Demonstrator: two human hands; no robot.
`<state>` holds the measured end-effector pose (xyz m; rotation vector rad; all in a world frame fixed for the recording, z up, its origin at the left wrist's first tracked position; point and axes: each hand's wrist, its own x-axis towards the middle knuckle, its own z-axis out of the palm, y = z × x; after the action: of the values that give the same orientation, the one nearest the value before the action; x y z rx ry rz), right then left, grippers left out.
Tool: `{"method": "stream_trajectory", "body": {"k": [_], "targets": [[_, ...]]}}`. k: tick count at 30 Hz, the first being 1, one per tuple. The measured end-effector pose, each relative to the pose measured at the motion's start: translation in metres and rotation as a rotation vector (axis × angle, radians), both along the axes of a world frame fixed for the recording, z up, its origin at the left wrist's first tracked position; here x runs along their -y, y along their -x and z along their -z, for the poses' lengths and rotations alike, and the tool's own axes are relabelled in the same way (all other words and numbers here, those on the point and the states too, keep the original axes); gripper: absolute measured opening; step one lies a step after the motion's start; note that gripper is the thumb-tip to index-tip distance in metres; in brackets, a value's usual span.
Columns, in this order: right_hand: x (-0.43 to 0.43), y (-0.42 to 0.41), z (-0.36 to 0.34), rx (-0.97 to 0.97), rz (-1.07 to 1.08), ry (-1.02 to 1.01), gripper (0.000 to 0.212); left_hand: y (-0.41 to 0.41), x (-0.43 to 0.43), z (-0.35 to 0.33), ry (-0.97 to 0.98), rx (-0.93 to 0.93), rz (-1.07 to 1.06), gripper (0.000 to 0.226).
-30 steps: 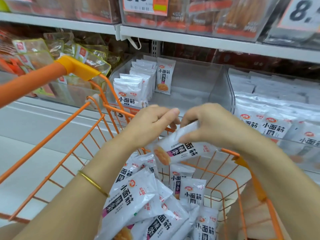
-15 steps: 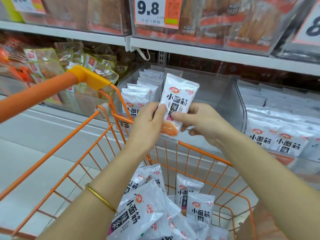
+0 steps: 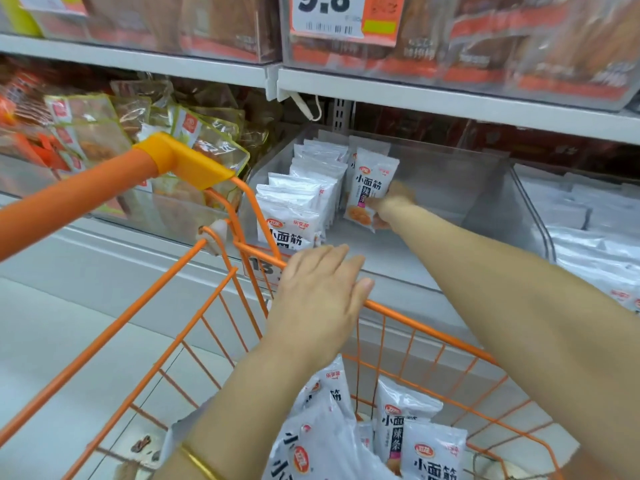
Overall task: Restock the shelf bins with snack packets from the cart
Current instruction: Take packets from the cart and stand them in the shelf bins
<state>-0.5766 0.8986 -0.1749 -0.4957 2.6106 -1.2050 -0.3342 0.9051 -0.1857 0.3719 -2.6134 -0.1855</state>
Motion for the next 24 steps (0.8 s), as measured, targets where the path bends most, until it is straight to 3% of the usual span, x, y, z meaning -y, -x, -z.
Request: {"method": "stream_trajectory", "body": {"k": [8,12,15,18,21,24], "targets": [[0.024,0.013,0.003,-0.123,0.094,-0.059,0.049,0.0,-0.001,-0.001,-0.011,0.056,-0.014,0.046],[0.02,0.007,0.005,-0.032,0.102,0.012,0.038,0.001,-0.001,-0.001,0.007,0.051,-0.019,0.045],[0.003,-0.006,-0.009,-0.044,0.084,-0.043,0.038,0.001,0.0,-0.001,0.01,0.041,-0.019,0.046],[-0.032,-0.037,-0.042,0.014,-0.069,0.083,0.017,0.001,0.0,-0.002,0.021,0.026,-0.017,0.046],[-0.093,-0.096,-0.073,0.006,-0.316,0.207,0.013,0.0,-0.002,-0.007,-0.006,0.032,-0.005,0.053],[-0.151,-0.153,-0.074,0.014,-0.555,0.068,0.009,-0.001,-0.005,-0.01,-0.036,0.063,-0.007,0.063]]}}
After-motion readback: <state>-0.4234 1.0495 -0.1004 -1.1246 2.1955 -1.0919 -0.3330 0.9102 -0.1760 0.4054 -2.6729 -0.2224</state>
